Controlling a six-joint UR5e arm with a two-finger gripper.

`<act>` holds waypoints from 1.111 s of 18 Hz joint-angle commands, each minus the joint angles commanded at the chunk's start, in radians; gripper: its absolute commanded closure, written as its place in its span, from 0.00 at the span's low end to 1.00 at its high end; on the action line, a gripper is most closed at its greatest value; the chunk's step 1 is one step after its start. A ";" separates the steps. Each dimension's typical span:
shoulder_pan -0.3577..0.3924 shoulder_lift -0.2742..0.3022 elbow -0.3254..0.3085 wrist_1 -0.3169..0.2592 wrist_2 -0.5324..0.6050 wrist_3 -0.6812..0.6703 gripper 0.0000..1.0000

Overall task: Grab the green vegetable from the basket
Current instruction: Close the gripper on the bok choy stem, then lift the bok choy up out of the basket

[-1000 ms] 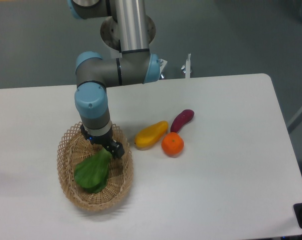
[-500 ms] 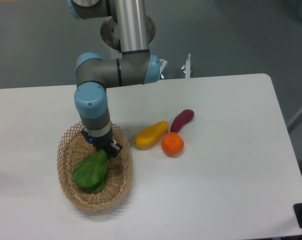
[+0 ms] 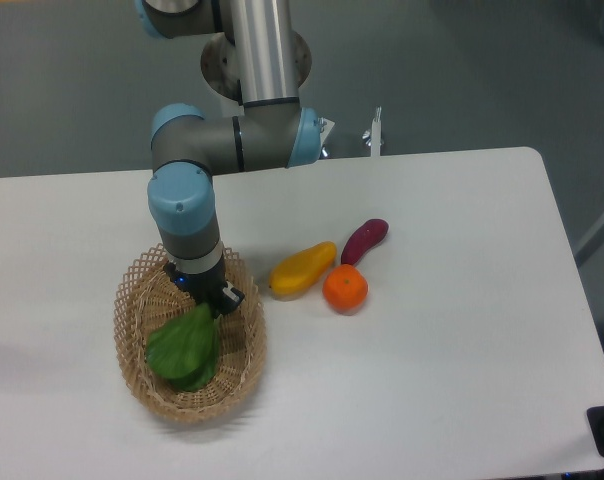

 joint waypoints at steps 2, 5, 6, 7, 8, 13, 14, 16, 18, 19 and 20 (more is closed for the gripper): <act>0.002 0.012 0.003 -0.002 -0.002 0.006 0.70; 0.008 0.032 0.003 -0.005 -0.006 0.008 0.71; 0.011 0.043 0.008 -0.008 -0.009 0.008 0.71; 0.012 0.055 0.014 -0.011 -0.011 0.008 0.71; 0.017 0.064 0.017 -0.015 -0.011 0.008 0.71; 0.054 0.113 0.032 -0.025 -0.011 0.012 0.71; 0.063 0.117 0.032 -0.025 -0.011 0.012 0.71; 0.087 0.129 0.049 -0.040 -0.011 0.015 0.71; 0.115 0.129 0.084 -0.081 -0.012 0.046 0.71; 0.136 0.129 0.098 -0.103 -0.015 0.064 0.71; 0.162 0.129 0.109 -0.121 -0.020 0.086 0.71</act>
